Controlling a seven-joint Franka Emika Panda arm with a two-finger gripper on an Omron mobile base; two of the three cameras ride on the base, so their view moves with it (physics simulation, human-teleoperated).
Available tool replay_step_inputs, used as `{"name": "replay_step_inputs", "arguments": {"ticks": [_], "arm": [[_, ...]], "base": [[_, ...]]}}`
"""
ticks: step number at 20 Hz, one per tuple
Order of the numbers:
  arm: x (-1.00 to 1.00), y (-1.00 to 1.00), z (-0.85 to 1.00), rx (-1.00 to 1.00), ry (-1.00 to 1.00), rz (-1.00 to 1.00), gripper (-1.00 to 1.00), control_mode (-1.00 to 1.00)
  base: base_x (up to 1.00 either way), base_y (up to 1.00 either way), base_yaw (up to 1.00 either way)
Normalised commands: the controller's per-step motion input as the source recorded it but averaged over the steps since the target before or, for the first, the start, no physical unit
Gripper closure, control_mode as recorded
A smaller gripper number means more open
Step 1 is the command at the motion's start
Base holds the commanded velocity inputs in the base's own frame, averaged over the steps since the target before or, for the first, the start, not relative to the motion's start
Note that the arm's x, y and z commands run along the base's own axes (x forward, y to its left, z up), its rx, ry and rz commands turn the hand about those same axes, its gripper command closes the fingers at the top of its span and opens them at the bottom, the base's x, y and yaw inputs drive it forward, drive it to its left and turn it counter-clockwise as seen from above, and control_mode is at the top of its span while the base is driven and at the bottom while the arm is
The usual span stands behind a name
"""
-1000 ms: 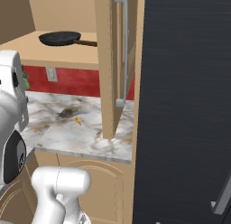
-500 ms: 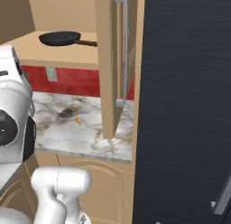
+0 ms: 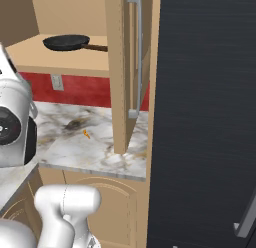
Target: Retrieve the pan from the cabinet, then place the raw meat into the pan to avoid contamination.
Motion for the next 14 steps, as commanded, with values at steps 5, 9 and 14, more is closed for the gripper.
{"name": "replay_step_inputs", "arguments": {"ticks": [5, 9, 14], "arm": [[0.00, 0.03, 0.19, 0.00, -0.02, 0.03, -1.00, -1.00], [0.10, 0.18, 0.00, 0.01, 0.00, 0.06, -1.00, -1.00], [0.13, 0.27, 0.00, 0.02, 0.03, 0.08, -1.00, -1.00]], "base": [[0.00, 0.00, 0.00], [0.00, 0.00, 0.00], [0.00, 0.00, 0.00]]}}
